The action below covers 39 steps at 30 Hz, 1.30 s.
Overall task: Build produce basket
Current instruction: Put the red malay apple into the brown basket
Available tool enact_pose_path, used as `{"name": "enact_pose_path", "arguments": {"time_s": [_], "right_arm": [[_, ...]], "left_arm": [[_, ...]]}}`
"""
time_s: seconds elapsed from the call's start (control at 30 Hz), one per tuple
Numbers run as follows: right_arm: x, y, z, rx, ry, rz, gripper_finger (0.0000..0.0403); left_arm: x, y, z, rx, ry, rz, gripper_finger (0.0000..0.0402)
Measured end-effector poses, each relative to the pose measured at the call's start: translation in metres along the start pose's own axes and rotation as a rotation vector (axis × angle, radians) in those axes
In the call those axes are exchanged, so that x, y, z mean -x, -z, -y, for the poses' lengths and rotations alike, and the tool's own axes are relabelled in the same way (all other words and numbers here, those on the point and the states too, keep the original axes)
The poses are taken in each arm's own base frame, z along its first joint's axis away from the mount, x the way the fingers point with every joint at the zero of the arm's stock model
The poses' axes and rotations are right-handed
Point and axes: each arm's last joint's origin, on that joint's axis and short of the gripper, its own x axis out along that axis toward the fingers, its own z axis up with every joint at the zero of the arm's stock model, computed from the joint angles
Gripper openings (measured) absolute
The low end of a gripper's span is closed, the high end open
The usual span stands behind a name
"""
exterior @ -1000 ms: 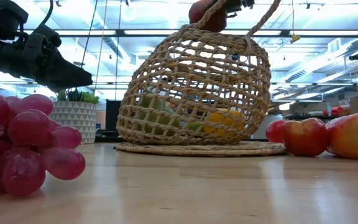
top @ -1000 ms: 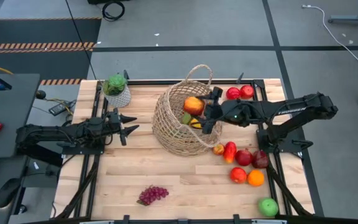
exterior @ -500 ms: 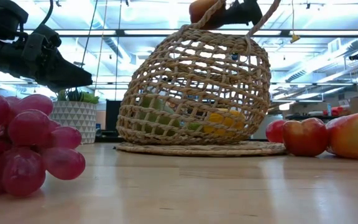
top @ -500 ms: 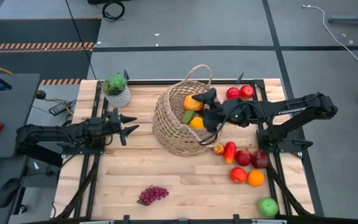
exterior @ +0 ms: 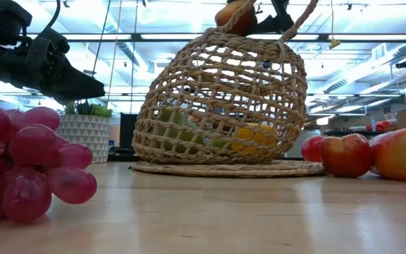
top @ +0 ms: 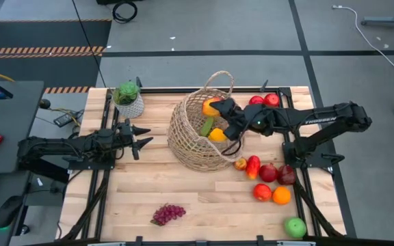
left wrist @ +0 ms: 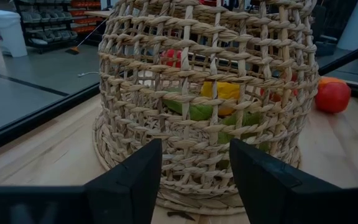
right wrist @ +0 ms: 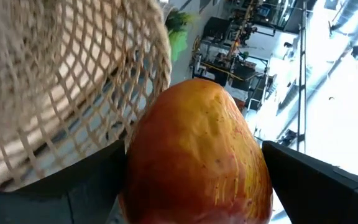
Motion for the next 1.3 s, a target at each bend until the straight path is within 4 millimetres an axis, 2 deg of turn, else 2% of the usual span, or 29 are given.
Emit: {"name": "enact_pose_path", "arguments": {"time_s": [0.1, 0.2, 0.37, 0.5, 0.6, 0.93, 1.17, 1.3], "right_arm": [[-0.002, 0.004, 0.000, 0.038, -0.004, -0.014, 0.0377], [-0.005, 0.008, -0.001, 0.003, -0.006, -0.013, 0.0377], [-0.012, 0.017, -0.002, -0.251, -0.017, 0.100, 0.0376], [-0.017, 0.025, -0.002, -0.574, -0.042, 0.175, 0.0376], [-0.020, 0.032, 0.000, -0.846, -0.038, 0.167, 0.0376], [-0.025, 0.053, 0.012, -1.815, 0.122, 0.122, 0.0376], [-0.027, 0.058, 0.011, -2.392, 0.141, 0.135, 0.0376], [-0.027, 0.057, 0.011, -2.664, 0.110, 0.172, 0.0376]], "left_arm": [[0.000, 0.000, 0.000, 0.000, 0.000, 0.000, 0.0195], [0.000, 0.000, 0.000, 0.000, 0.000, 0.000, 0.0193], [0.000, 0.000, 0.000, 0.000, 0.000, -0.001, 0.0197], [0.000, 0.000, 0.000, 0.000, 0.000, 0.000, 0.0193], [0.000, 0.000, 0.000, 0.000, 0.000, 0.000, 0.0194], [0.000, 0.000, 0.000, 0.000, 0.000, -0.001, 0.0193], [0.000, 0.000, 0.000, 0.000, 0.000, 0.000, 0.0198], [0.000, 0.000, 0.000, 0.000, 0.000, 0.000, 0.0196]]}}
